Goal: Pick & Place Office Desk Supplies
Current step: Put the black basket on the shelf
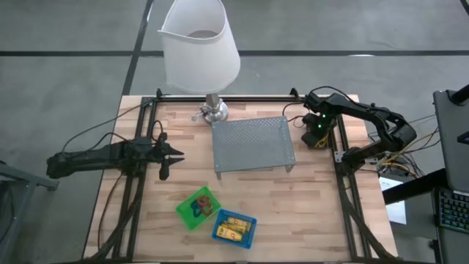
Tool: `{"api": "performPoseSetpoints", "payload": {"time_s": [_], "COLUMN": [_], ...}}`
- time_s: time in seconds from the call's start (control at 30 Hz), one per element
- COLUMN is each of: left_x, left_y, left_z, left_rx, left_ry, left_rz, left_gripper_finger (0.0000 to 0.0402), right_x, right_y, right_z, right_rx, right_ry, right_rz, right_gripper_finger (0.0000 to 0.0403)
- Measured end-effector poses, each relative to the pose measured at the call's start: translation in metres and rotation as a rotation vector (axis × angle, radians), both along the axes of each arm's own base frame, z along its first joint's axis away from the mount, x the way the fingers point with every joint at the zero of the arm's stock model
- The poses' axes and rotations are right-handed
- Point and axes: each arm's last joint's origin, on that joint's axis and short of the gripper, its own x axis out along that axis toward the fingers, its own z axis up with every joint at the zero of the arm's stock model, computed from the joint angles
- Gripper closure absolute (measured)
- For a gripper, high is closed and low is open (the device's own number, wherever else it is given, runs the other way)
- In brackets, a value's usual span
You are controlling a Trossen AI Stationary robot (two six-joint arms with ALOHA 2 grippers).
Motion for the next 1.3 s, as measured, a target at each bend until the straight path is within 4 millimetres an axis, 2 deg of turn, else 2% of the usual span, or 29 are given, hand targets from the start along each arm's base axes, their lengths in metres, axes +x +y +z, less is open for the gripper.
{"api": "performPoseSetpoints", "payload": {"time_s": [0.5,0.73,0.97,1.3], "left_x": [0.000,0.000,0.000,0.000], "left_y": [0.000,0.000,0.000,0.000], "left_z": [0.000,0.000,0.000,0.000], "left_rx": [0.000,0.000,0.000,0.000], "left_ry": [0.000,-0.001,0.000,0.000], "left_rz": [0.000,0.001,0.000,0.001], "left_gripper_finger": [0.0296,0.0296,0.0296,0.0295], "right_x": [0.007,0.019,0.028,0.032], "right_y": [0.006,0.018,0.033,0.053], "right_z": [0.000,0.009,0.016,0.005], "right_rx": [0.025,-0.049,-0.061,-0.013], "right_ry": [-0.053,-0.045,-0.046,0.003], "right_rz": [0.042,0.141,0.112,0.111], "right_gripper_finger": [0.0394,0.0394,0.0394,0.0394]}}
